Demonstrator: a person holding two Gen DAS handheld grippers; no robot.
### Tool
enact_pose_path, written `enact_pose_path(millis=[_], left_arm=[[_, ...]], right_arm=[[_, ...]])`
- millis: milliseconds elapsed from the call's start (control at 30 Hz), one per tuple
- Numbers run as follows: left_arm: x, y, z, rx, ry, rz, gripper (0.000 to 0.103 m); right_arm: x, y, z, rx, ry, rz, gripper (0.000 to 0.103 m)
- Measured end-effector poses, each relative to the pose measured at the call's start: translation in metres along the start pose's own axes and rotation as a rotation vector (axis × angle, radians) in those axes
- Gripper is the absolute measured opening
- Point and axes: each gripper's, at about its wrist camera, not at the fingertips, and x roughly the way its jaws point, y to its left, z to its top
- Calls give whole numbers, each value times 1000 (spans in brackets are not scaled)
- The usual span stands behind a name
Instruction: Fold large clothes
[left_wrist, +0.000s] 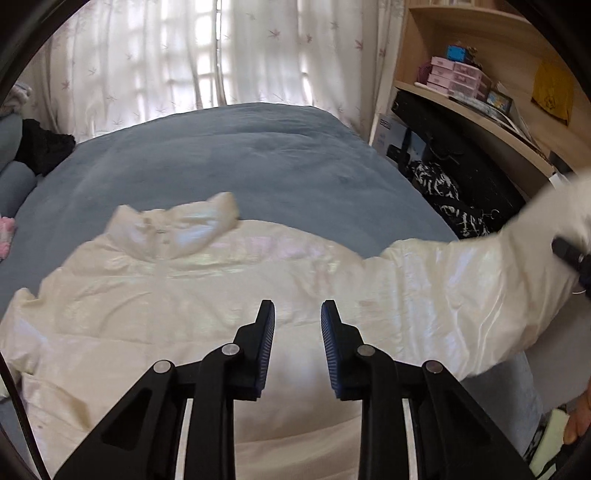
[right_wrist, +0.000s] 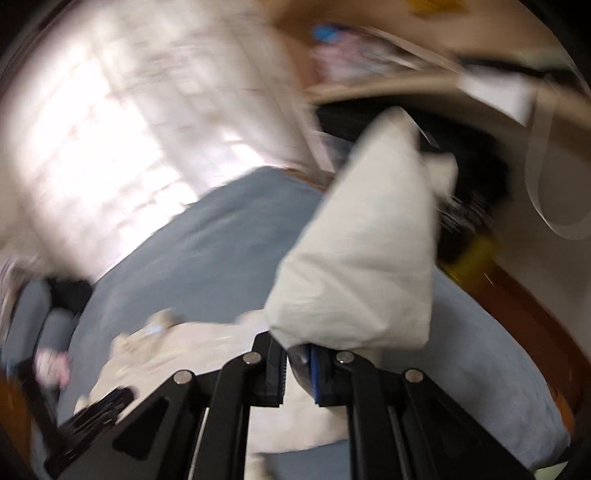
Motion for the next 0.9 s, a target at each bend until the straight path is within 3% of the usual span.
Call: enact_pose_path(millis=[133, 200, 300, 433, 533, 600, 700, 767, 900], left_arm=[[-29, 56, -8, -48, -26, 17, 22], [-35, 81, -15, -71, -12, 7, 22], [-38, 118, -34, -97, 25, -26, 23], [-33, 143, -58, -99, 64, -38, 25], [-23, 158, -75, -141, 122, -117, 35], [-17, 166, -84, -179, 143, -177, 39], [-14, 176, -92, -233, 146, -257, 48], [-12, 182, -96, -273, 147, -315, 52], [-8, 187, -96, -300, 151, -362, 56]], right_arm=[[7, 87, -27, -153, 64, 155, 10], [22, 120, -51, -219, 110, 190, 10], [53, 155, -92, -317, 186, 186, 13], [101, 181, -158, -449, 322, 120, 14], [122, 192, -196, -530, 419, 68, 15], [127, 194, -210, -582, 435, 32, 19], [115, 197, -218, -647, 392, 37, 43], [103, 210, -225, -723, 328, 14, 71], [70, 226, -236, -772, 234, 3, 77]])
